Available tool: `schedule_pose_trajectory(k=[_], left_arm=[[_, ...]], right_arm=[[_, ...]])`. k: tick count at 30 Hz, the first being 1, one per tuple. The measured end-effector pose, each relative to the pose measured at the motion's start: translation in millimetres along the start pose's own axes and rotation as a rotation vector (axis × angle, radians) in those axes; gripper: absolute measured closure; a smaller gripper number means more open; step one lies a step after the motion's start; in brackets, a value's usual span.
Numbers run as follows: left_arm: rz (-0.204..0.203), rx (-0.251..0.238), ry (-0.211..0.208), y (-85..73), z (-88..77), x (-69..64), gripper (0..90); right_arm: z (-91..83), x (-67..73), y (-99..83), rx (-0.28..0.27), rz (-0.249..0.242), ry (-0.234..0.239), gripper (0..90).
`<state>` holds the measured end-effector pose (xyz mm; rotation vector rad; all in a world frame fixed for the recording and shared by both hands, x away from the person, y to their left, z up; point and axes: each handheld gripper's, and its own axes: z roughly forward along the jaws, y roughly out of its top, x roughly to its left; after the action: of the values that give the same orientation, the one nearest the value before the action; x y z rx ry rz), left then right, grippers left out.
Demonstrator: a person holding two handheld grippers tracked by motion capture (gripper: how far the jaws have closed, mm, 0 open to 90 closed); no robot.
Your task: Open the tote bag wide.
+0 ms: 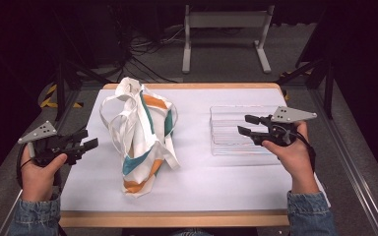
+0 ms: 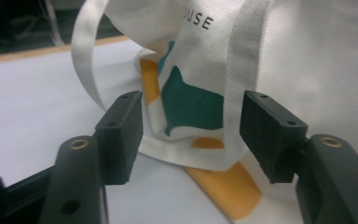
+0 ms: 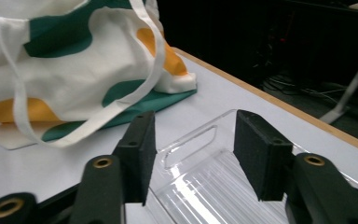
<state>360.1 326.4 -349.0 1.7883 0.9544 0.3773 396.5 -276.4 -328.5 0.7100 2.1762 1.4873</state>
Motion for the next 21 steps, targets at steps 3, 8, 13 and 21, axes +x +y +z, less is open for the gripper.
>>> schedule_pose_trajectory(k=[3, 8, 13, 21], left_arm=[[-0.012, 0.021, 0.068, 1.2, 1.2, -3.6, 25.5], [-0.009, -0.012, 0.063, 13.5, -4.8, -10.9, 20.4], [0.016, -0.086, 0.006, 35.3, -6.9, -21.9, 27.1], [-0.001, -0.068, -0.013, 43.1, 3.6, -32.2, 28.0]], right_arm=[[3.7, 0.7, -0.7, -0.005, -0.043, -0.003, 49.0], [9.1, 7.0, 1.5, 0.02, -0.02, 0.012, 49.6], [13.3, 11.8, 2.6, 0.023, -0.021, 0.02, 48.4], [14.9, 13.0, 0.7, 0.026, -0.009, 0.015, 45.0]])
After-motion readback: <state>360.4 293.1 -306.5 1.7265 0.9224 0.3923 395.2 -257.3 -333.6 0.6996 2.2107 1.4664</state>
